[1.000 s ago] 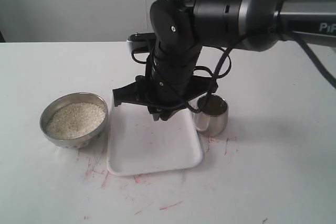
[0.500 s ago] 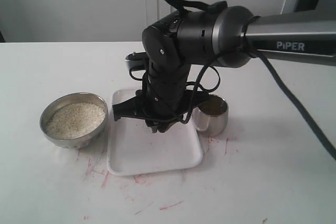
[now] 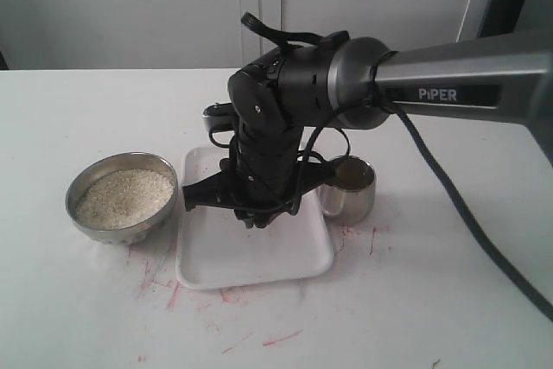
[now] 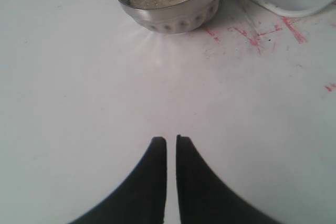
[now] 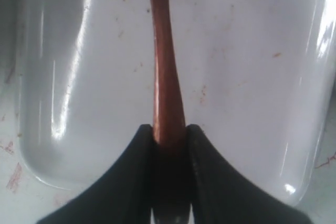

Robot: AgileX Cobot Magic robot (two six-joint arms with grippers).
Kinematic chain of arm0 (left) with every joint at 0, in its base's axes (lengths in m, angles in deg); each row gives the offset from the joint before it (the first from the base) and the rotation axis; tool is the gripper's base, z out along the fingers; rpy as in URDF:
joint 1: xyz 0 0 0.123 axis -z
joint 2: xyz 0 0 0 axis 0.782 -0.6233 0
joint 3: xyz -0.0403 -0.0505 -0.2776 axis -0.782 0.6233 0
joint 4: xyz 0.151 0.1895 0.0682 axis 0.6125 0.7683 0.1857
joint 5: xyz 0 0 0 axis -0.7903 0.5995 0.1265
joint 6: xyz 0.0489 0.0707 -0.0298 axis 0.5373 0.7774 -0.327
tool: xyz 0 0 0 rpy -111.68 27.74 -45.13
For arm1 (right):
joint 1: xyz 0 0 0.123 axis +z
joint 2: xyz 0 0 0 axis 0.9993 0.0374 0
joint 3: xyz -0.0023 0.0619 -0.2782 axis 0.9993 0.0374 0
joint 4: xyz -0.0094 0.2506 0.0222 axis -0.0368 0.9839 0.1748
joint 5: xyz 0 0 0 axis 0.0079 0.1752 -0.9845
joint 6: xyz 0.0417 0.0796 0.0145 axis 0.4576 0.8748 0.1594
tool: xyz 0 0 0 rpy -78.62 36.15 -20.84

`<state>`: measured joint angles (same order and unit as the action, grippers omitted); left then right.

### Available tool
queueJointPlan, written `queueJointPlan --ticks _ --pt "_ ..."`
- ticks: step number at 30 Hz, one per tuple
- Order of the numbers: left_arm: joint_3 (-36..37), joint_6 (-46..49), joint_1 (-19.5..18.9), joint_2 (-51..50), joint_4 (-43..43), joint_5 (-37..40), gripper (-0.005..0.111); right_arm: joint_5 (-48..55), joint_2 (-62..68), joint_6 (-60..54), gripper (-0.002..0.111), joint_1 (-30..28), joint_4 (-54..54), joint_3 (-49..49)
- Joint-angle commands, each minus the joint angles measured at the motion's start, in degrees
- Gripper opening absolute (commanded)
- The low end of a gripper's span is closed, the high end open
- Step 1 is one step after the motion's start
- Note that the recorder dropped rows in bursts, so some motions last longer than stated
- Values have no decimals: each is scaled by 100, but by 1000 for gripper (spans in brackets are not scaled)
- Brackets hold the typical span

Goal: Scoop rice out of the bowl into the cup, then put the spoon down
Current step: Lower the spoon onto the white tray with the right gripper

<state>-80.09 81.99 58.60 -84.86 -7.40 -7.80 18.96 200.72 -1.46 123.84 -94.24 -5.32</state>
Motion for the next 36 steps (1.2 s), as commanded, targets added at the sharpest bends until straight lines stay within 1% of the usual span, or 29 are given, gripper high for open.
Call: queueJointPlan --ticks 1,20,36 --pt "53 -33 40 17 0 225 14 -132 0 -32 0 3 -27 -24" --pt "53 -33 40 17 0 225 14 -233 0 -32 0 3 -119 -24" --pt "53 -33 40 17 0 225 14 -320 288 -20 0 3 -119 -24"
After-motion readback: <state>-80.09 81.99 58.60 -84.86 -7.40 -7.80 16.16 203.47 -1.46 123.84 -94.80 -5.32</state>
